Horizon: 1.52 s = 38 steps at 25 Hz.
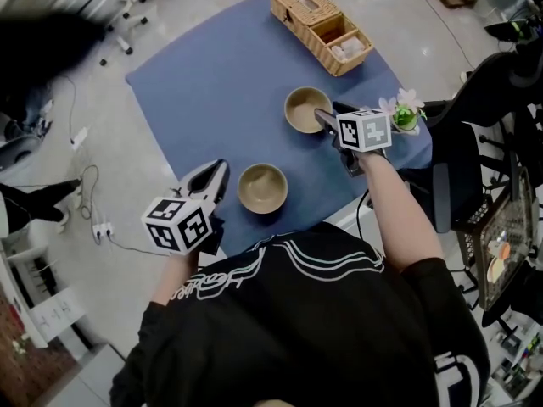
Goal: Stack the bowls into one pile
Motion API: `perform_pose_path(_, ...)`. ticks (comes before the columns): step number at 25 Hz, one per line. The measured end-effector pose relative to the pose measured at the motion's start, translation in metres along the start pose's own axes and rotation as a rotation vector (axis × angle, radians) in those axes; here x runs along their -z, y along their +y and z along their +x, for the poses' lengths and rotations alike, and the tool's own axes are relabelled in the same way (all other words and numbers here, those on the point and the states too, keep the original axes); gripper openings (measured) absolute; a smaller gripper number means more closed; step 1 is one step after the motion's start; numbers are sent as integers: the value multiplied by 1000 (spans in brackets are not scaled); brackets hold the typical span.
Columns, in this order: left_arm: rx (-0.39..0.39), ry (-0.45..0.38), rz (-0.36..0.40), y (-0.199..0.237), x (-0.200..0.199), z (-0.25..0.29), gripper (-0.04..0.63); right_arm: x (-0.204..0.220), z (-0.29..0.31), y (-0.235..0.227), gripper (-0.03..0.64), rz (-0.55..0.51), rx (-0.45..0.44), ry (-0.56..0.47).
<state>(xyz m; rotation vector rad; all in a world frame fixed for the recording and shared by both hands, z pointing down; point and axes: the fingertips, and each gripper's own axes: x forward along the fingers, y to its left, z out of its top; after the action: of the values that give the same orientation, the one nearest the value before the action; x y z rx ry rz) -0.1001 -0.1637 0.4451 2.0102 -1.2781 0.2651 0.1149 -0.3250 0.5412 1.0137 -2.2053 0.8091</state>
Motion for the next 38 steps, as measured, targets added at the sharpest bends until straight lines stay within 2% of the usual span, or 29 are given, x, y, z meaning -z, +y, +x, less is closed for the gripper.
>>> perform_pose_path(11, -25, 5, 20, 13, 0, 0, 31, 1, 11, -1, 139, 80, -2, 6)
perform_pose_path(18, -28, -4, 16, 18, 1, -5, 31, -1, 11, -3, 60, 94, 46, 3)
perform_pose_path(38, -24, -21, -5, 23, 12, -36, 31, -6, -14, 13, 43, 157, 76, -56)
